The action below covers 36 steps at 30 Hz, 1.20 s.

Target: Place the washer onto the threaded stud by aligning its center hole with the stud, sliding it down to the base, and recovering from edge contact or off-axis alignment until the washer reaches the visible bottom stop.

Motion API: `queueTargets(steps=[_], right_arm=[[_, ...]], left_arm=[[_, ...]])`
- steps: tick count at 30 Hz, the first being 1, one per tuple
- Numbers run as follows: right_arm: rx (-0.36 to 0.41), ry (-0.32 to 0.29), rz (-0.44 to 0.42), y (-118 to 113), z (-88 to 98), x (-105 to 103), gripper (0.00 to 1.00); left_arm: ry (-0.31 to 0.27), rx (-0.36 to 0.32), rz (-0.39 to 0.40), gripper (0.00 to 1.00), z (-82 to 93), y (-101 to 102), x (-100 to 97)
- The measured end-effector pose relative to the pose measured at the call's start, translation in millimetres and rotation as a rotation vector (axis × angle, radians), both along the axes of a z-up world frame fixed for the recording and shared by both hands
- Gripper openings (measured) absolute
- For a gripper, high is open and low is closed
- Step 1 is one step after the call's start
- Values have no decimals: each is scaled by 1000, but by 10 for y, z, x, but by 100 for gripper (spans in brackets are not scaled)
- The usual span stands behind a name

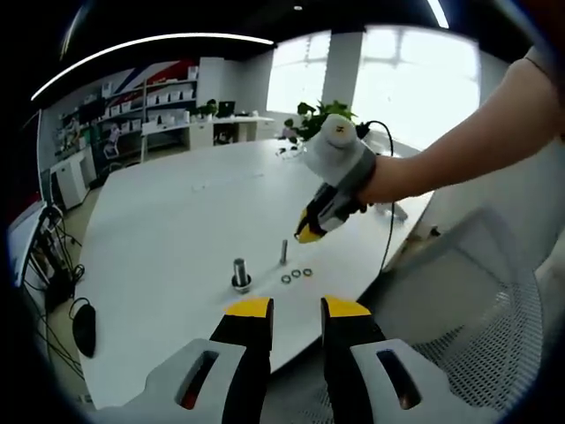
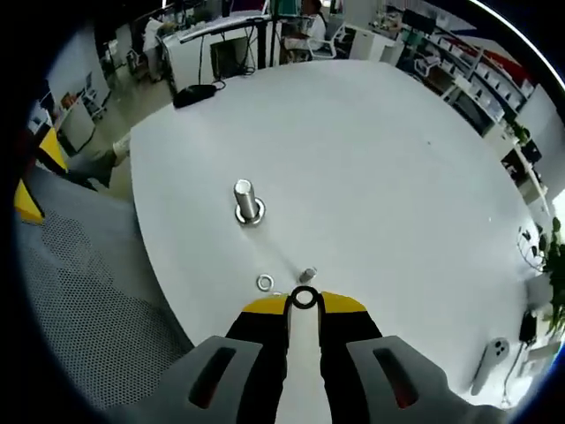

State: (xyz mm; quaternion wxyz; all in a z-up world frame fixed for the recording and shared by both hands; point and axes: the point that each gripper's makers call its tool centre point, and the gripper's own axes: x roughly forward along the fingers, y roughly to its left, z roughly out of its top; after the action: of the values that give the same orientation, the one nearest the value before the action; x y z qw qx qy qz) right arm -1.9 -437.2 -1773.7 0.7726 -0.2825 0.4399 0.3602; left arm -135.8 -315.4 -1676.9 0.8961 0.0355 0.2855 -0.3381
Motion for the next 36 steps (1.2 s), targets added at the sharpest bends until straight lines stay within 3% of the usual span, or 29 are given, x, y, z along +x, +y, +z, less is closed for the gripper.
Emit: queueTargets(steps=[6, 19, 36], right_arm=[[-20, 2, 38, 57, -45, 96, 14], [-47, 17, 38, 78, -163, 170, 14], [-77, 66, 58, 50, -343, 157, 14]], left_arm=[[3, 3, 6, 19, -11, 13, -3], [2, 5, 15, 19, -6, 30, 8], [15, 16, 13, 19, -38, 30, -4]])
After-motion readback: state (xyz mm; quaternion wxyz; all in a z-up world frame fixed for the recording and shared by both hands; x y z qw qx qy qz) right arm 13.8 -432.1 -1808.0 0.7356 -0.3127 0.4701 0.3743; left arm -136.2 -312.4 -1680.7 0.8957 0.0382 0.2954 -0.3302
